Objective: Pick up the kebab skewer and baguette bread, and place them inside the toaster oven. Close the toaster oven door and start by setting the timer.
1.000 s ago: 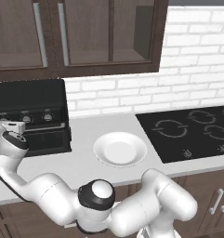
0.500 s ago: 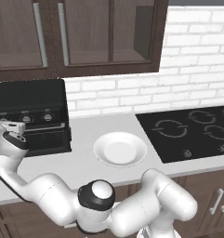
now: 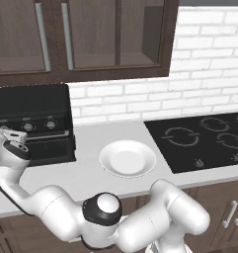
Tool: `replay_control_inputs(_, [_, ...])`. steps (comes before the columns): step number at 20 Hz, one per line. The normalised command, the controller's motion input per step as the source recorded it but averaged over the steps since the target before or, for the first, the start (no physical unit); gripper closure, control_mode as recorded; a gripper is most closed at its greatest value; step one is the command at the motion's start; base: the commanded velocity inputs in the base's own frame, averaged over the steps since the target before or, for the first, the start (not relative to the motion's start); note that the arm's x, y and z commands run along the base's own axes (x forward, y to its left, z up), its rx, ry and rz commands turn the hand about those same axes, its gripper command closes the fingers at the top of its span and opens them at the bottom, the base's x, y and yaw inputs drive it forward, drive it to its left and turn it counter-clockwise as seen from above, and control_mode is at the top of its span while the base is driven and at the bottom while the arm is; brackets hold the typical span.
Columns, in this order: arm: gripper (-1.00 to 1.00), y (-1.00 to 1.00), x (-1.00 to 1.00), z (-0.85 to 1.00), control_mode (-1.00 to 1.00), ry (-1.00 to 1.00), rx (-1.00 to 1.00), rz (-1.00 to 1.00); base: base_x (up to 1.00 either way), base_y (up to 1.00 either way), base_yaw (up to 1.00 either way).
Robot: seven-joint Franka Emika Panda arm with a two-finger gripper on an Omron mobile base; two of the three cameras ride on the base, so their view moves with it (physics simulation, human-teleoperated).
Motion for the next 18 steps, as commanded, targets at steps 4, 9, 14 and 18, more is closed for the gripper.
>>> replay_control_inputs(4, [1.0, 0.0, 0.0, 0.0, -1.0, 0.0, 0.13, -0.02, 0.0, 0.0, 0.0])
replay_control_inputs(9, [1.0, 0.0, 0.0, 0.0, -1.0, 0.0, 0.14, 0.0, 0.0, 0.0, 0.0])
replay_control_inputs(14, [1.0, 0.0, 0.0, 0.0, -1.0, 0.0, 0.13, 0.0, 0.0, 0.0, 0.0])
replay_control_inputs(18, [1.0, 0.0, 0.0, 0.0, -1.0, 0.0, 0.13, 0.0, 0.0, 0.0, 0.0])
